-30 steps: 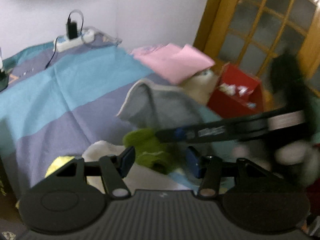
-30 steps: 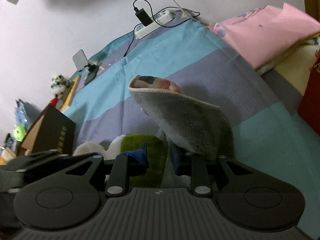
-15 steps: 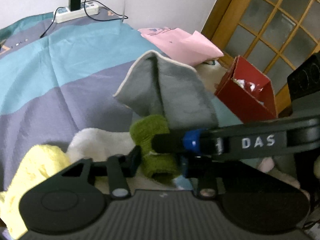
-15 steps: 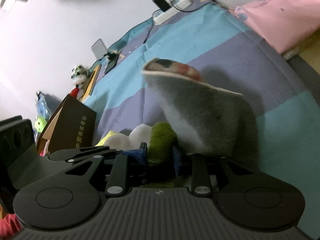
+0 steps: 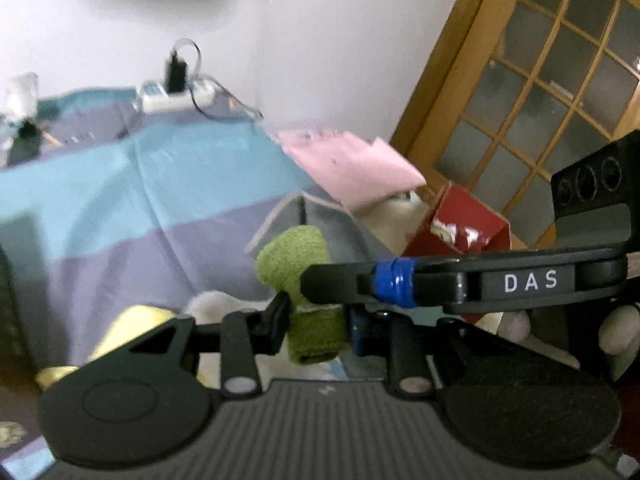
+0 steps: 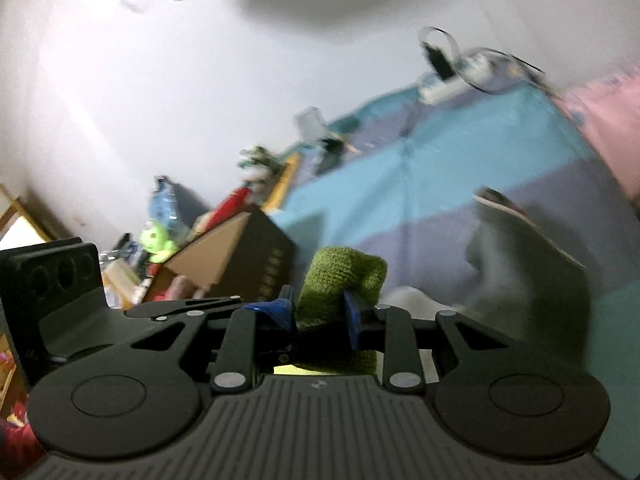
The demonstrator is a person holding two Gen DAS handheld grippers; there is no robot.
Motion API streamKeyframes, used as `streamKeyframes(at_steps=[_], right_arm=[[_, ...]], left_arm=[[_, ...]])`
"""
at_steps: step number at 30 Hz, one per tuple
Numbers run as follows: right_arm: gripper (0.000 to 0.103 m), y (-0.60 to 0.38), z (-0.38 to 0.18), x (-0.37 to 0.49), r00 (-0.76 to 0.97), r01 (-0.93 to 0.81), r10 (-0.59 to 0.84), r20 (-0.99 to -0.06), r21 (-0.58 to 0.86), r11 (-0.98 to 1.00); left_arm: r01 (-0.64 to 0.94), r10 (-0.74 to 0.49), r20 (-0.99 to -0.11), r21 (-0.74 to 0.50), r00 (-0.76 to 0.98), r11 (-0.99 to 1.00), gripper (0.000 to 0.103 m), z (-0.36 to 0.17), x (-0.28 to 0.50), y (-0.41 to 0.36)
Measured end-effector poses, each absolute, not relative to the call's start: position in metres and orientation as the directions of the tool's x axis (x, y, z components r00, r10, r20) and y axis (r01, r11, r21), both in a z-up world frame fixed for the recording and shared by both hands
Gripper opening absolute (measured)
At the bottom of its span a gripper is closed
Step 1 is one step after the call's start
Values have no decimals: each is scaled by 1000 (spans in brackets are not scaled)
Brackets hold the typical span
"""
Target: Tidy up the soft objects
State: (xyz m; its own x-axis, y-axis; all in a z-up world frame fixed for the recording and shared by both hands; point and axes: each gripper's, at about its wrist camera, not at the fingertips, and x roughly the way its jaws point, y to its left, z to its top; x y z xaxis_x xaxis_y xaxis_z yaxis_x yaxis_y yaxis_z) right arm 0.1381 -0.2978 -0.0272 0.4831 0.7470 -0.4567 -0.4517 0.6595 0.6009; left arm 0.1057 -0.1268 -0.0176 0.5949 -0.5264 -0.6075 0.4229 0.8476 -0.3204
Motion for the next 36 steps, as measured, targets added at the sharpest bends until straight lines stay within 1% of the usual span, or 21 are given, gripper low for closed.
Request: streamKeyframes(at_steps=[5,10,18,20,24,26,29,31,33,35,36], right_arm=[[10,-256,-12,135,434,-547,802,-410,587,597],[10,-201,-2,135,375,-632,853,-363,573,522],[10,-114,1,134,336,-687,874,-351,543,482],[10,-95,-2,135,341,-682,869,-359,542,491],[9,-66,-14,139,356,-651,846,-397,545,529],[10,-51,-20,139,367,-647,827,-426,522,556],[10,-33,-27,137,397,-647,789,-469,467,603],[10,-24,-33,136,414,-631,757,-505,440,639],[10,-21,-40,136,418,-611,743,-522,444,656],[10,-19,-45,138,418,-588,735,-534,458,667],[10,-19,-46,139,417,-579,736,-534,468,668]], left_arm=[[367,-486,-574,-319,659,874,22,1,83,-84],[286,-403,-550,-289,732,914,22,15,59,-36],[174,-296,-536,-266,791,948,22,20,45,48],[152,-280,-542,-269,792,951,22,18,48,68],[113,-273,-576,-297,770,948,26,2,63,99],[97,-273,-598,-310,753,946,30,-10,72,111],[80,-283,-641,-327,713,942,31,-28,81,129],[74,-285,-668,-326,687,942,35,-38,85,135],[70,-285,-688,-323,668,944,45,-46,87,141],[67,-282,-703,-317,653,946,49,-52,88,145],[69,-283,-709,-315,647,947,49,-54,89,148]])
